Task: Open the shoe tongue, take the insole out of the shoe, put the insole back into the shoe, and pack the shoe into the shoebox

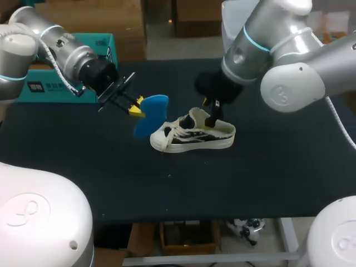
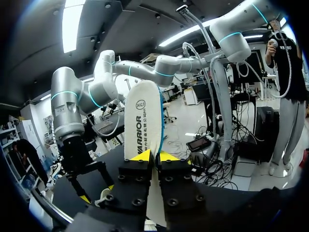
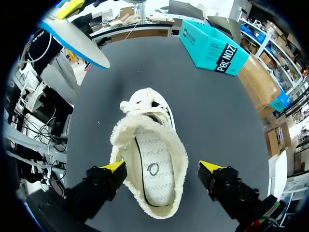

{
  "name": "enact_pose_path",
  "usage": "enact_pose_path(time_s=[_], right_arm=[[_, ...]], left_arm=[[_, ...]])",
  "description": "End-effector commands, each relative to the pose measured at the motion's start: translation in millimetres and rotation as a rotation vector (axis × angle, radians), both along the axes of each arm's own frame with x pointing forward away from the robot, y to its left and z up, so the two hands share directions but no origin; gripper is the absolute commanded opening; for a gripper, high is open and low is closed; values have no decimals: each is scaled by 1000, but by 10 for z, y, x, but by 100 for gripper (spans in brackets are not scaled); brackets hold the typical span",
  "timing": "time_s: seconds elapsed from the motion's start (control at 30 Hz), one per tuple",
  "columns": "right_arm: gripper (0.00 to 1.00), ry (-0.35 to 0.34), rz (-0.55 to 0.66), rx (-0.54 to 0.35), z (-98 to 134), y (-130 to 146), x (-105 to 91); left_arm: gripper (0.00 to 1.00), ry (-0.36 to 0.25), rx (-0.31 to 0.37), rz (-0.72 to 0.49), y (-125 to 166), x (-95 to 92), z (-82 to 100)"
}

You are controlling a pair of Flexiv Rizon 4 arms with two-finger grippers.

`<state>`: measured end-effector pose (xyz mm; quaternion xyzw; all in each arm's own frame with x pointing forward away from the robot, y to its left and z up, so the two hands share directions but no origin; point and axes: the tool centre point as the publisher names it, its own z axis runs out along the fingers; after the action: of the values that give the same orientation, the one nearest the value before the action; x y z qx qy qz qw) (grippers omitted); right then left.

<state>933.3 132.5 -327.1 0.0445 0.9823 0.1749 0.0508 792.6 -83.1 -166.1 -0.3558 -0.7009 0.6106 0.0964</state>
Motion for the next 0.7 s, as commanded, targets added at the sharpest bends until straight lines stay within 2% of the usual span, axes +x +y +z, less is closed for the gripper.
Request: enact_pose_path(time_s=[0.03, 0.27, 0.33, 0.4, 0.5, 0.57, 0.7], right_arm=[[100, 30, -20, -213, -65, 143, 68], [100, 43, -24, -310, -134, 255, 172], [96, 47, -31, -346, -148, 262, 206], [89, 47, -40, -367, -150, 253, 229], [60, 51, -57, -390, -153, 216, 251], [53, 54, -63, -394, -171, 191, 261], [49, 66, -81, -402, -231, 125, 286]], left_arm=[[0, -1, -5, 28, 109, -64, -29], [0, 9, 11, 43, 201, -52, -96], [0, 9, 15, 46, 214, -54, -102], [0, 5, 22, 48, 225, -60, -106], [0, 1, 25, 52, 245, -71, -102], [0, -3, 26, 56, 252, -75, -99], [0, -11, 29, 60, 252, -79, -100]])
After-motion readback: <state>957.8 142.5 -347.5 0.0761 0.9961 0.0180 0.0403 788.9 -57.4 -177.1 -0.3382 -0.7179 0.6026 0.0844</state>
